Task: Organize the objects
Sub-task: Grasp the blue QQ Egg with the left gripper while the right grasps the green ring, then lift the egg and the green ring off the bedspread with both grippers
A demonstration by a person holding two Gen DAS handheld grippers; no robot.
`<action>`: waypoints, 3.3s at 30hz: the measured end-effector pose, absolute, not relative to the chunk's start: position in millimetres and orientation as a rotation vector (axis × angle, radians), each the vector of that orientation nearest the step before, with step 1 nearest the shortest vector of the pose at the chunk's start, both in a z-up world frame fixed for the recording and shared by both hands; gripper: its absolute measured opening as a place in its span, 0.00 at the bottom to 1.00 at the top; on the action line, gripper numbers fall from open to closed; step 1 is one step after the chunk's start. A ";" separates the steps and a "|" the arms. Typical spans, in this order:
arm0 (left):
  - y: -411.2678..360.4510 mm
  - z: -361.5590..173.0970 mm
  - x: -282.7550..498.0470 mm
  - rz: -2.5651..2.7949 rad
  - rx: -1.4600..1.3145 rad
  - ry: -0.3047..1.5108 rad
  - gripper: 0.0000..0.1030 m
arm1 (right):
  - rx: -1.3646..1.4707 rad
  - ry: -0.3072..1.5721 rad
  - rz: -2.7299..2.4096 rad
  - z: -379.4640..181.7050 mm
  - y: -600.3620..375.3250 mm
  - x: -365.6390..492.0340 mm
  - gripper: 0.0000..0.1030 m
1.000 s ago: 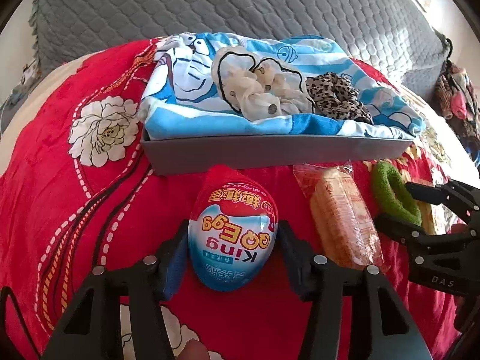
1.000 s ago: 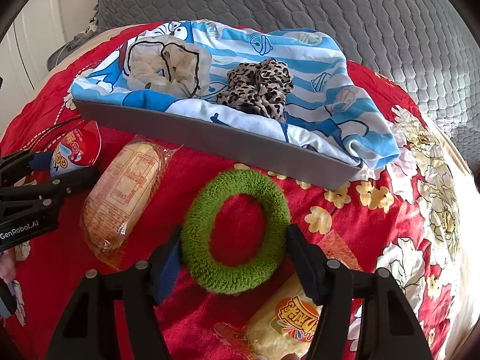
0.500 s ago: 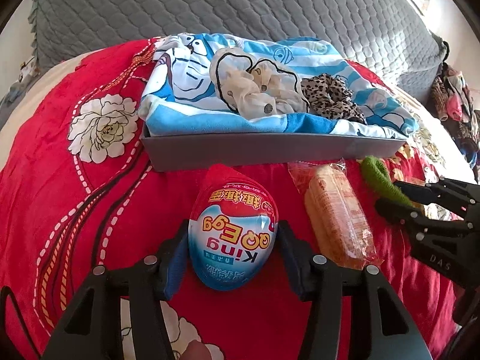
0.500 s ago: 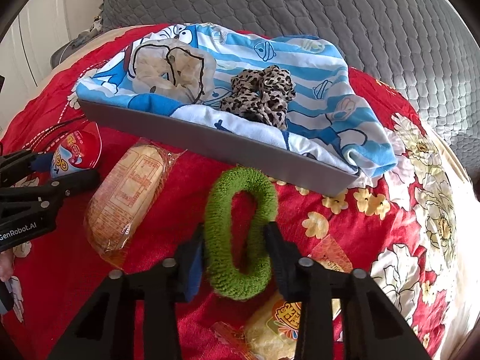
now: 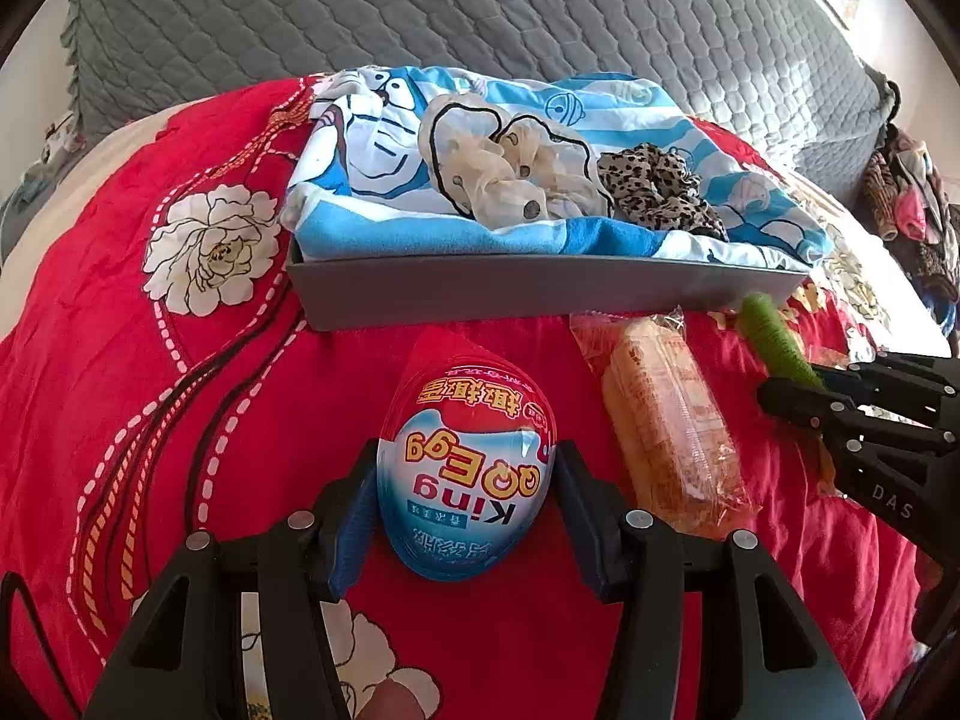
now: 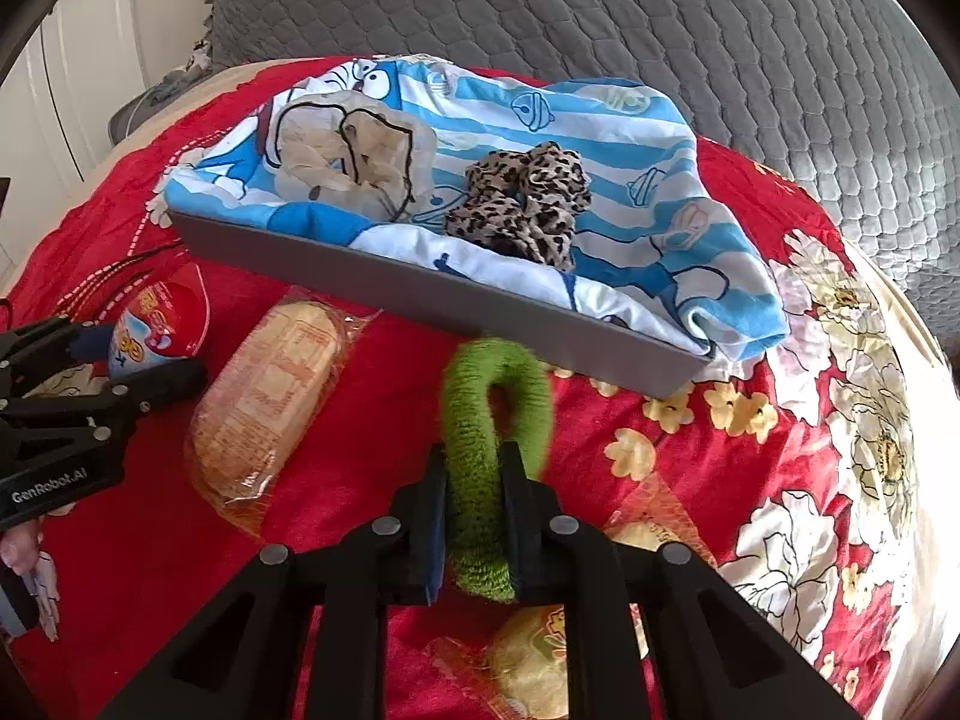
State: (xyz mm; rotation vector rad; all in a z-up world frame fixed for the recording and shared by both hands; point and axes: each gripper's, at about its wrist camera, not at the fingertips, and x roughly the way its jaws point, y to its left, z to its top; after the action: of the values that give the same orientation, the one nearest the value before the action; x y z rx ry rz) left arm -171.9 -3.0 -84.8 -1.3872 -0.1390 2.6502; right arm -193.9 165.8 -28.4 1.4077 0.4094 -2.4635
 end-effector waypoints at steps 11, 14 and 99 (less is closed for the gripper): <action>-1.7 -80.9 -166.9 2.653 -1.393 -0.130 0.55 | 1.410 0.384 -2.447 -27.0 165.5 -193.3 0.15; -1.5 -79.4 -165.7 2.654 -1.385 -0.132 0.55 | 1.409 0.375 -2.448 -25.2 166.6 -193.3 0.15; 42.9 96.8 -104.4 2.877 -1.051 0.008 0.55 | 0.944 0.180 -2.571 129.7 192.9 -135.9 0.14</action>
State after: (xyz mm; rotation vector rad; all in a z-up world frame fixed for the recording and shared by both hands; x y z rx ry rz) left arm -104.4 42.9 96.8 -1.0508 0.0085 2.8773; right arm -135.9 192.9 129.7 0.9442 0.1797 -2.5714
